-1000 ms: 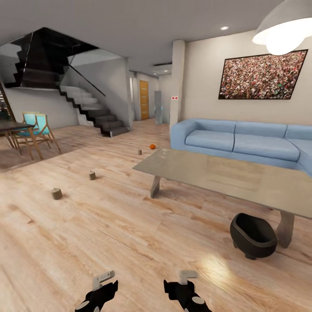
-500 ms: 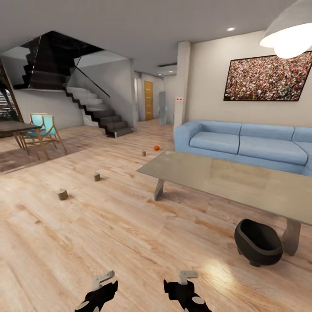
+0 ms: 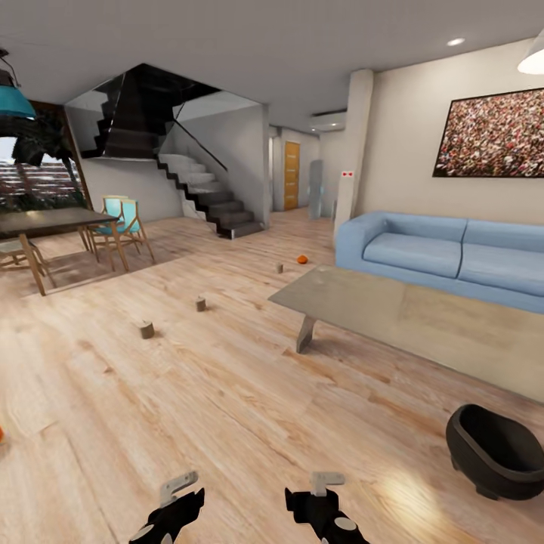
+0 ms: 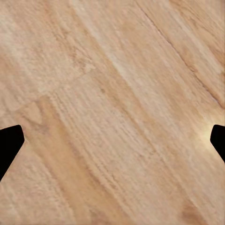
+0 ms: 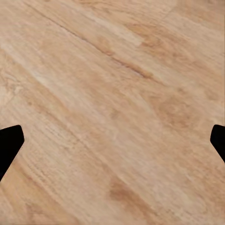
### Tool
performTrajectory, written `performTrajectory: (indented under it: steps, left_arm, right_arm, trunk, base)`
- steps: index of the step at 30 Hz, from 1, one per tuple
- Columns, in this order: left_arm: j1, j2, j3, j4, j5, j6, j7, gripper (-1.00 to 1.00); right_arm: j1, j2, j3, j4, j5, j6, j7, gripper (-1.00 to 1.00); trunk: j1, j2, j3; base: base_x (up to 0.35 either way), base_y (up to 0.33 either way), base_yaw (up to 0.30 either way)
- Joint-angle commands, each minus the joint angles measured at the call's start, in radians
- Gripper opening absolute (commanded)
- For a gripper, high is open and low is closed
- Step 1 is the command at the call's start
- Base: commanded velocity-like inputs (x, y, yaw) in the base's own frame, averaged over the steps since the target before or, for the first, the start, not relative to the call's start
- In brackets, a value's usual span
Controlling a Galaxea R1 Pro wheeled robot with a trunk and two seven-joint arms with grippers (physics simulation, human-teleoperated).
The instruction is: Place each of the two pumpkins and all three candles from the living room inside a cabinet in the living room (use any cabinet), then make sure every cabinet is closed, and position the cauldron so it is next to a table in the living room.
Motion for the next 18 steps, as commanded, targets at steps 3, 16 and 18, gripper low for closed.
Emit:
performTrajectory:
  steps: [3, 16, 18]
  left_arm:
    - [0.0, 0.0, 0.001, 0.0, 0.011, 0.0, 0.002, 1.0]
    - [0.0, 0.0, 0.001, 0.001, 0.012, 0.0, 0.002, 1.0]
    - [0.0, 0.0, 0.0, 0.001, 0.011, 0.0, 0.002, 1.0]
  right_arm:
    - [-0.001, -0.001, 0.008, -0.002, -0.01, -0.001, -0.008, 1.0]
    - [-0.001, -0.001, 0.008, 0.0, -0.012, -0.001, -0.013, 1.0]
    - [-0.001, -0.001, 0.008, 0.0, -0.012, -0.001, -0.014, 1.0]
  trunk:
    - [0.0, 0.0, -0.001]
    - [0.0, 0.0, -0.001]
    - [0.0, 0.0, -0.001]
  base:
    - [0.176, 0.1, 0.291]
    - [0.144, 0.07, 0.163]
    - [0.004, -0.142, 0.275]
